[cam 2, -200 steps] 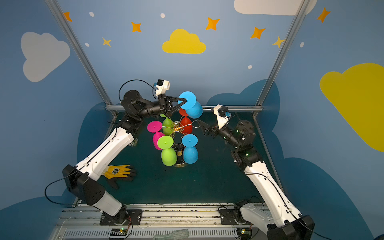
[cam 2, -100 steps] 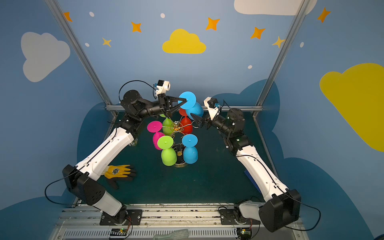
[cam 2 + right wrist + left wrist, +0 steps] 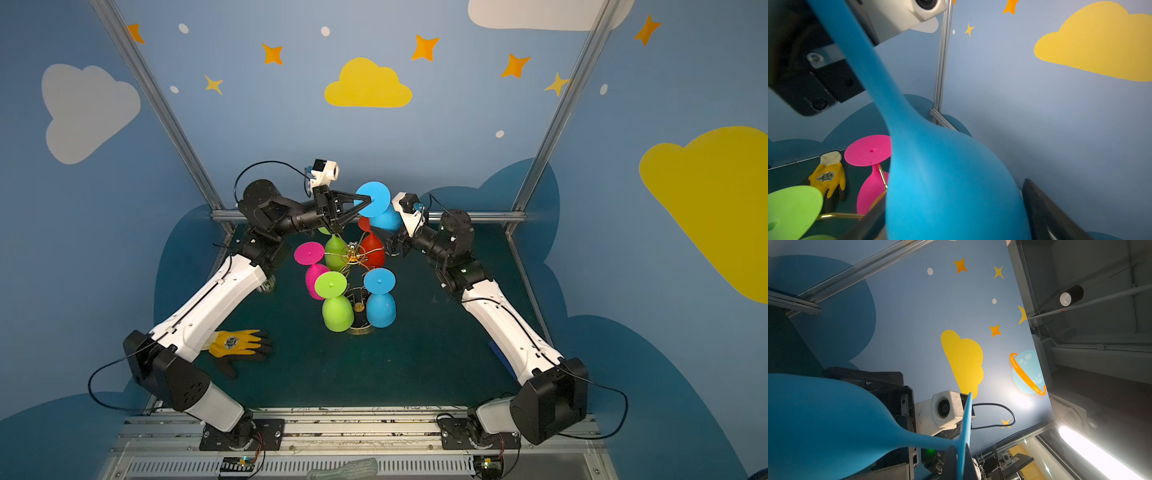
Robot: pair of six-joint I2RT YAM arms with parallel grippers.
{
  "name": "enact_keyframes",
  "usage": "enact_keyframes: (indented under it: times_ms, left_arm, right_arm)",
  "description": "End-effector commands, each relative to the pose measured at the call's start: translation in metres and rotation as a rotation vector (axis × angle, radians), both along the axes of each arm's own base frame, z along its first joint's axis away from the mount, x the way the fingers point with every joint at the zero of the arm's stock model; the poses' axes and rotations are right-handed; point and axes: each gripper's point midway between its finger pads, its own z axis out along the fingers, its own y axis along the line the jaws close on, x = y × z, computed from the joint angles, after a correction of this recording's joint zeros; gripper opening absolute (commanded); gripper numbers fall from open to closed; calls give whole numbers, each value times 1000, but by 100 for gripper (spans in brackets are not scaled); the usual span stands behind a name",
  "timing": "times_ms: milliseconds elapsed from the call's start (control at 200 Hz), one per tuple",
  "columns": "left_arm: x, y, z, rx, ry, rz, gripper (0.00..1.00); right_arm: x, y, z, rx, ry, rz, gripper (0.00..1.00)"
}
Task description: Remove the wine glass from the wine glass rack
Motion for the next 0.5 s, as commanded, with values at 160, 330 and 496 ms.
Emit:
enact_keyframes:
  times_ms: [160,330,496]
  left_arm:
    - [-20,8,29,-39,-127,-16,19]
    - [-18,14,33,-32,-193,13,56]
    - [-1,21,9,116,-368,164,73]
  right_arm:
    - [-12,-10,9,17,43,-58,58]
    - [-23,-31,16,10,111,-145,50]
    - [-40,-59,14,-43,243,-253,45]
